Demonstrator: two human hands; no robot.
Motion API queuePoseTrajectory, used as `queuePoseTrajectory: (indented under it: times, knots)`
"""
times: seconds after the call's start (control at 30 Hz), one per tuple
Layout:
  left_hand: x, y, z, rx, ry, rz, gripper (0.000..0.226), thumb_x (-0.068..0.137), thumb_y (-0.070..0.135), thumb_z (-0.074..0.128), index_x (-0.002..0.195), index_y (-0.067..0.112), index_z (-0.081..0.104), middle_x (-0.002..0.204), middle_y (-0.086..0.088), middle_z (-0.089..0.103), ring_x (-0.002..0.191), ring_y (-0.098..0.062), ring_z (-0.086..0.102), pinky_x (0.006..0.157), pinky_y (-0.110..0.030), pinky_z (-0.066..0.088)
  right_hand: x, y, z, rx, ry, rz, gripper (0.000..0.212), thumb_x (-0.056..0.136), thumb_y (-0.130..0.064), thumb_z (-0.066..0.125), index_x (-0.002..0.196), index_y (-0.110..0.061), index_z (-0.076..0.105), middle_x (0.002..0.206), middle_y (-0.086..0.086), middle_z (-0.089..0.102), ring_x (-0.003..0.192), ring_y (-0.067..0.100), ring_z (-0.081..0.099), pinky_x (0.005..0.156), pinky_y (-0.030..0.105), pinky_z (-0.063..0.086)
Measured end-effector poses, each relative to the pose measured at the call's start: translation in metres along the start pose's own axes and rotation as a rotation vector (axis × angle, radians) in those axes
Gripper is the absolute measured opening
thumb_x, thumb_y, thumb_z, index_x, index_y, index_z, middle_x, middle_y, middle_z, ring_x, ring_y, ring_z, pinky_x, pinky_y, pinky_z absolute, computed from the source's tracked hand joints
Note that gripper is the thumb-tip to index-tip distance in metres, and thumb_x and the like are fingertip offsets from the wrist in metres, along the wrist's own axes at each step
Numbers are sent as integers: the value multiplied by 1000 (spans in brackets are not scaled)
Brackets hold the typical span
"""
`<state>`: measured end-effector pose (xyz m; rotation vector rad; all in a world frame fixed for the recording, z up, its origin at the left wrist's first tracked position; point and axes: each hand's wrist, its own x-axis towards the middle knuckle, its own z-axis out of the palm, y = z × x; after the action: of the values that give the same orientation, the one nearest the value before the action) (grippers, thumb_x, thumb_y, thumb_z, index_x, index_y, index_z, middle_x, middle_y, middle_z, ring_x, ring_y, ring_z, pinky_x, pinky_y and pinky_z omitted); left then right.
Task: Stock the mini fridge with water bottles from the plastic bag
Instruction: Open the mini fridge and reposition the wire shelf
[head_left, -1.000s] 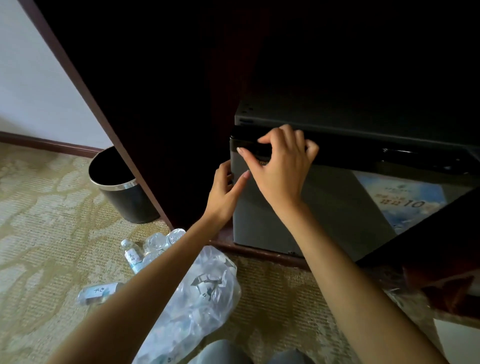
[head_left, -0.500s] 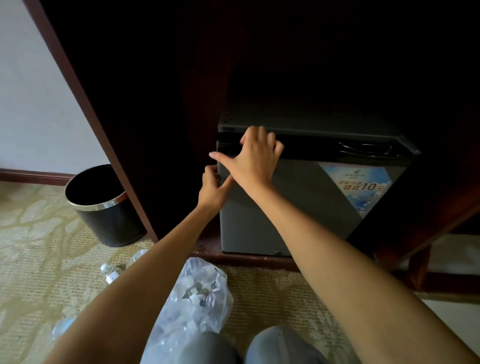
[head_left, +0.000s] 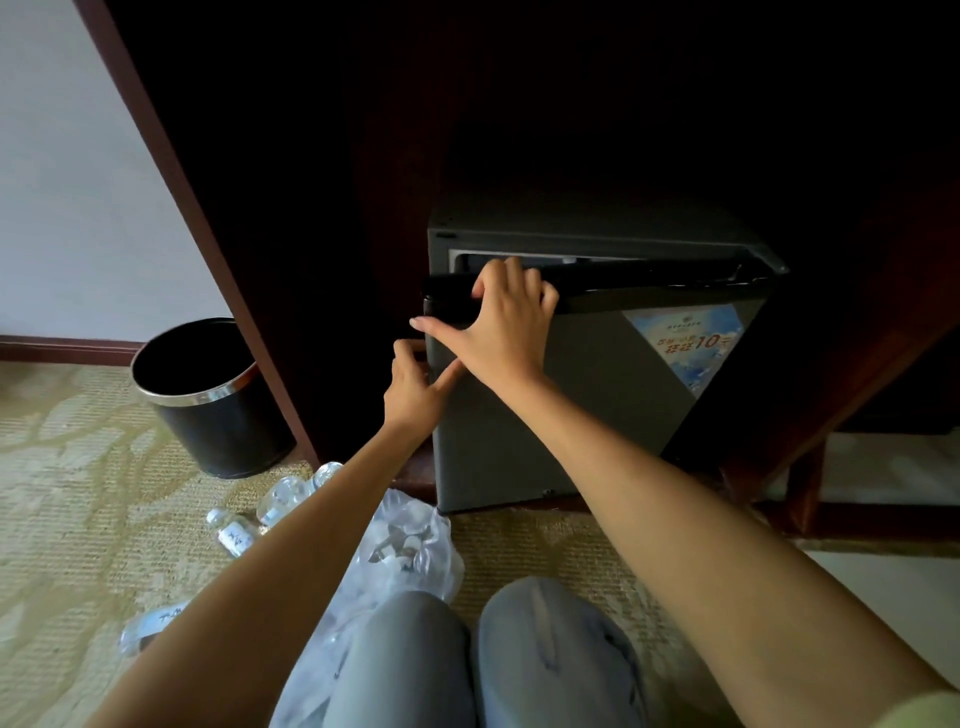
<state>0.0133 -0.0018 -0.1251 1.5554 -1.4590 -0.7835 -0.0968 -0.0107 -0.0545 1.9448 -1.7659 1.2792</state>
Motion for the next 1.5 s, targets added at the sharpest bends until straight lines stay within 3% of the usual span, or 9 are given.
queuePoseTrajectory:
  times: [0.17, 0.33, 0.6, 0.77, 0.97, 1.17, 1.27, 1.37, 1.5]
  knots:
    - [-28, 6, -19, 135, -134, -14, 99, 55, 89, 52, 134, 30, 42, 111, -6, 63, 91, -22, 65, 81, -44, 55, -25, 0, -31, 32, -22, -35, 70, 61, -83, 54, 76, -15, 48, 78, -4, 48, 78, 16, 46, 82, 32, 31]
    - [-70, 24, -18, 250, -163, -26, 72, 70, 64, 67, 121, 15, 54, 97, 0, 65, 76, -11, 61, 68, -26, 53, -48, 5, -66, 76, -118, -54, 65, 67, -82, 50, 77, -17, 47, 79, -7, 45, 78, 13, 42, 83, 32, 32]
    - [-117, 51, -18, 586, -412, 30, 64, 67, 70, 64, 96, 13, 60, 80, -1, 59, 73, -16, 57, 67, -26, 47, -83, 25, -130, 136, -228, -150, 53, 73, -71, 56, 79, -19, 44, 81, -8, 41, 78, 9, 37, 80, 25, 24]
    - [-129, 63, -20, 466, -620, -57, 88, 53, 82, 58, 92, 3, 65, 72, -9, 55, 65, -22, 54, 70, -35, 52, -90, 29, -160, 181, -367, -101, 52, 69, -71, 56, 77, -21, 41, 81, -8, 42, 77, 10, 38, 80, 26, 26]
    - [-154, 96, -15, 406, -990, -32, 28, 84, 48, 64, 102, 29, 54, 84, 17, 59, 78, 2, 57, 64, -9, 47, -95, 47, -203, 378, -558, 57, 58, 77, -69, 45, 71, -11, 49, 74, -6, 46, 76, 9, 44, 82, 16, 30]
    - [-184, 125, 27, 578, -1173, 247, 58, 78, 56, 67, 125, 23, 59, 117, 2, 66, 106, -14, 61, 99, -30, 46, -105, 65, -248, 273, -488, 276, 41, 76, -39, 76, 62, -11, 50, 55, 0, 41, 51, 9, 39, 57, 27, 36]
    - [-199, 133, 48, 531, -1161, 359, 41, 83, 48, 65, 107, 15, 72, 105, 0, 71, 91, -10, 63, 85, -23, 44, -104, 77, -260, 16, -403, 271, 23, 76, -35, 75, 87, -19, 62, 79, -6, 48, 73, 9, 47, 66, 24, 37]
    - [-206, 138, 58, 371, -1106, 356, 24, 84, 37, 67, 98, 19, 75, 98, 5, 73, 88, -8, 65, 85, -22, 48, -102, 91, -270, -274, -477, 250, 45, 84, -29, 65, 126, -21, 52, 128, 4, 35, 121, 22, 33, 92, 27, 37]
    - [-203, 149, 65, 245, -834, 466, 21, 87, 28, 65, 105, 17, 71, 104, 1, 71, 88, -8, 63, 82, -22, 47, -103, 100, -283, -462, -572, 244, 56, 92, -18, 51, 145, -15, 33, 148, 8, 24, 134, 27, 27, 102, 38, 36]
